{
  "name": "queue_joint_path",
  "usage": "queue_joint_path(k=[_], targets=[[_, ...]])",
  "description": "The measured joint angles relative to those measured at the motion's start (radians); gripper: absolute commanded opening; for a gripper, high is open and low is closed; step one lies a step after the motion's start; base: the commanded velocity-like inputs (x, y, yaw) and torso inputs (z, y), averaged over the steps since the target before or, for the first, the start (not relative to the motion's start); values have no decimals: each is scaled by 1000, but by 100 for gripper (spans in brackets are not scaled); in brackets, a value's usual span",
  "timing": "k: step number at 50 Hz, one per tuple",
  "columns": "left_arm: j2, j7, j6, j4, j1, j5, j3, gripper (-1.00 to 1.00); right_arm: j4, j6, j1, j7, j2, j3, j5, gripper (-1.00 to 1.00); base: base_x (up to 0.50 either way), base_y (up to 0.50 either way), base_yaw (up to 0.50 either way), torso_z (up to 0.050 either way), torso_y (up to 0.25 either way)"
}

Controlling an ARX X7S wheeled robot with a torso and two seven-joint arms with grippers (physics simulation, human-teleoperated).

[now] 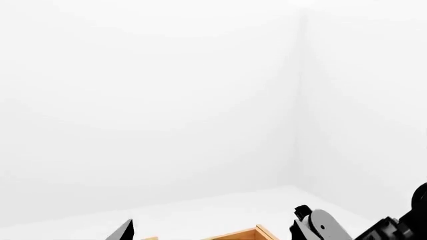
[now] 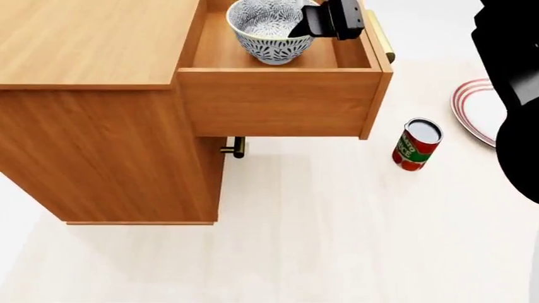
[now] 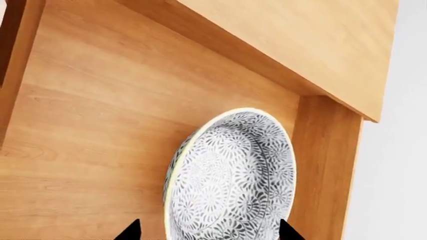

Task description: Put the bowl in the top drawer of the cabinet.

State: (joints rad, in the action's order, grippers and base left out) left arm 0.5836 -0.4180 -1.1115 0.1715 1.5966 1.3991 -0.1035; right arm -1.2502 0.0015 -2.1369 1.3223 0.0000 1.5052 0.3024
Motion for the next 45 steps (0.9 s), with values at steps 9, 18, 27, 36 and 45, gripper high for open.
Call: queue_joint_path(k=[9,18,27,36,45], targets=[[-3,-1,2,-5,4,2,-5,100,-9,1,-9,4,0,-5,4,100,0,0,0,0,0],[-7,-4,5,-8,10,3,-10,100,-23,-2,-18,12,0,-13,8,100,0,0,0,0,9],[-11,-8,6,-10,14,7,-15,100,-41,-8,-26,13,0,-28,13,100,0,0,0,0,126],[-12,-10,11,-11,13,11,-15,100,-51,-14,-33,4,0,-87,-3,100,0,0,0,0,138],[-15,-7,25,-16,3,7,-14,100,-55,-14,-36,-7,7,-230,-82,100,0,0,0,0,137]])
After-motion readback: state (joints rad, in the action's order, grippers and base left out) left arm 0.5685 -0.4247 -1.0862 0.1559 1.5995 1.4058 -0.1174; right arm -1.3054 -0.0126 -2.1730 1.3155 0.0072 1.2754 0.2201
